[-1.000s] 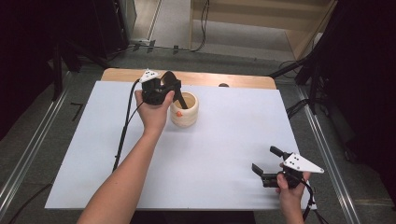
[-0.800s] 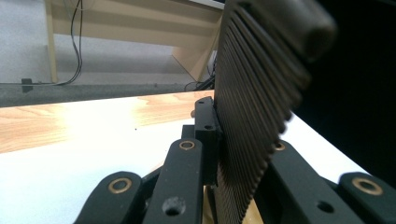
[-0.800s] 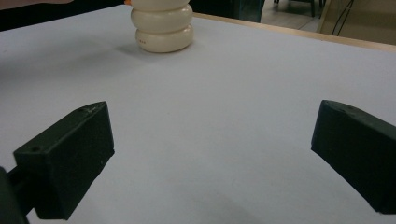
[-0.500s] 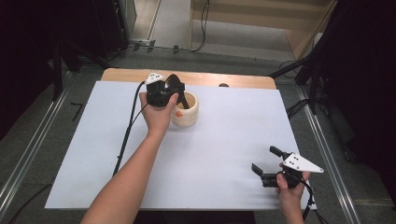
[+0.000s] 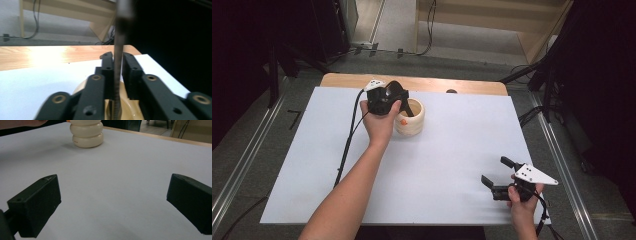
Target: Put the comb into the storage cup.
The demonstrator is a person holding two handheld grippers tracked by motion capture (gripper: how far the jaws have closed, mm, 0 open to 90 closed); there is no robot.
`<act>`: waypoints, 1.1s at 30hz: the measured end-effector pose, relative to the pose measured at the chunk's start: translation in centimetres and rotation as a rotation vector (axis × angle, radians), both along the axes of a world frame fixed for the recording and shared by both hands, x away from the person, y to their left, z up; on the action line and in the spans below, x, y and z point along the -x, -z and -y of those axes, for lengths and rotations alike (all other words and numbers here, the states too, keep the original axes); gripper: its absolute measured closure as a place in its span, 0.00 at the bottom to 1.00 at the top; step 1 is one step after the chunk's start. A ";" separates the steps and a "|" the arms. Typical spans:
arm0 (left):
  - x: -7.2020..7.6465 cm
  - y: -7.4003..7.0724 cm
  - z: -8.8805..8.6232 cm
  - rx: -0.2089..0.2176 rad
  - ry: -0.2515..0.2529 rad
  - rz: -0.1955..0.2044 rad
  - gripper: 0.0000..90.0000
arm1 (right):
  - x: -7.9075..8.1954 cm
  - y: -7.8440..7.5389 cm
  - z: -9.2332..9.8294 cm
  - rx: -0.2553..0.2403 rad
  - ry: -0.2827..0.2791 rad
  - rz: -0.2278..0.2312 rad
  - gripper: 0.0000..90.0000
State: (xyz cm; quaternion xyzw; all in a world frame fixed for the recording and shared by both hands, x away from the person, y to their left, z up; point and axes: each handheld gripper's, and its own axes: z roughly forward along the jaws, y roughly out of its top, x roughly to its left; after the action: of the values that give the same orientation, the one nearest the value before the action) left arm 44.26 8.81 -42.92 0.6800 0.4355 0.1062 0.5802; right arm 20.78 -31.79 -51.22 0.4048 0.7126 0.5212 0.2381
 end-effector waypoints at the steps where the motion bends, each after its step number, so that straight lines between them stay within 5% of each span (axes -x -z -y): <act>1: 0.0 0.0 0.0 -0.004 -0.002 0.003 0.81 | 0.0 0.0 0.0 0.000 0.000 0.000 0.00; 6: 0.0 0.0 -0.2 -0.011 0.004 0.004 0.61 | 0.0 0.0 0.0 0.000 -0.002 -0.003 0.00; 11: -0.4 0.3 -1.0 0.017 0.048 -0.028 0.56 | 0.0 0.0 0.0 0.002 -0.002 -0.002 0.00; 17: -0.3 0.6 -1.8 0.010 0.076 -0.015 0.55 | -0.1 0.0 0.0 0.004 -0.003 -0.001 0.00; 21: 0.1 0.7 -2.0 -0.034 0.029 0.011 0.43 | -0.1 0.0 0.0 0.004 -0.003 0.000 0.00; 33: 0.6 0.7 -2.6 -0.067 0.009 0.044 0.12 | -0.1 0.0 0.0 0.002 -0.002 -0.001 0.00</act>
State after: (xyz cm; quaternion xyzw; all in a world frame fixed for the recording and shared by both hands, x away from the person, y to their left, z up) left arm 43.66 11.36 -43.63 0.6987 0.4155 0.1332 0.5670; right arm 20.83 -31.74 -51.26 0.4042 0.7138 0.5203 0.2375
